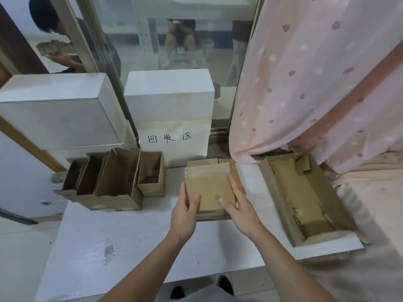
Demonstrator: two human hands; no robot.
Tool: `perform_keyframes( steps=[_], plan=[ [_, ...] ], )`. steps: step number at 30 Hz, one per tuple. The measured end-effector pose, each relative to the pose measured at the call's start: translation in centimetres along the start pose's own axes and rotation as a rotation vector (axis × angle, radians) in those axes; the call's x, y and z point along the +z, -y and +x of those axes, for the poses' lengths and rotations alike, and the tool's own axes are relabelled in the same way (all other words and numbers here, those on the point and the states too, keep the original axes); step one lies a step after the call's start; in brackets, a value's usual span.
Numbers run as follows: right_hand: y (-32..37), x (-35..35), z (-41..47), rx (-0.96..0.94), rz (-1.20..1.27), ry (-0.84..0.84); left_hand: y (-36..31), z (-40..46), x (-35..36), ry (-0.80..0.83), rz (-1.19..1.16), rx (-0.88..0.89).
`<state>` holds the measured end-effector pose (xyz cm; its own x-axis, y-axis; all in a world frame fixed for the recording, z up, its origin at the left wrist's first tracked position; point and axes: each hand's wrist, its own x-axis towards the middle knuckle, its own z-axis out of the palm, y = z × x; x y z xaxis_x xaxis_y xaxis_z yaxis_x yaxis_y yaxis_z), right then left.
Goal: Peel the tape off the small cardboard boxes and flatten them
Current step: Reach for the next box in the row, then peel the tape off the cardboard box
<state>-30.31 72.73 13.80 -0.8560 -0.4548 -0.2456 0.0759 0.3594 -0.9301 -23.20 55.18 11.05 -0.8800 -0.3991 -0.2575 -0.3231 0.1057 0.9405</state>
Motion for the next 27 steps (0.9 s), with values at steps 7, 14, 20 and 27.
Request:
perform_keyframes(
  steps=[7,14,20,27],
  plan=[
    [-1.5,-5.8,1.0,0.045,0.16,-0.004,-2.3,-0.5,3.8,0.024,0.079,0.053],
    [-2.3,-10.1,2.1,0.009,0.117,0.086,-4.3,-0.6,7.6,-0.029,-0.039,0.038],
    [-3.2,-10.8,2.7,-0.062,-0.166,0.185,-5.8,-0.7,7.8,-0.146,-0.107,-0.08],
    [-2.5,-12.1,3.9,-0.082,-0.022,0.164,-4.7,0.6,3.1,0.203,0.383,0.142]
  ],
)
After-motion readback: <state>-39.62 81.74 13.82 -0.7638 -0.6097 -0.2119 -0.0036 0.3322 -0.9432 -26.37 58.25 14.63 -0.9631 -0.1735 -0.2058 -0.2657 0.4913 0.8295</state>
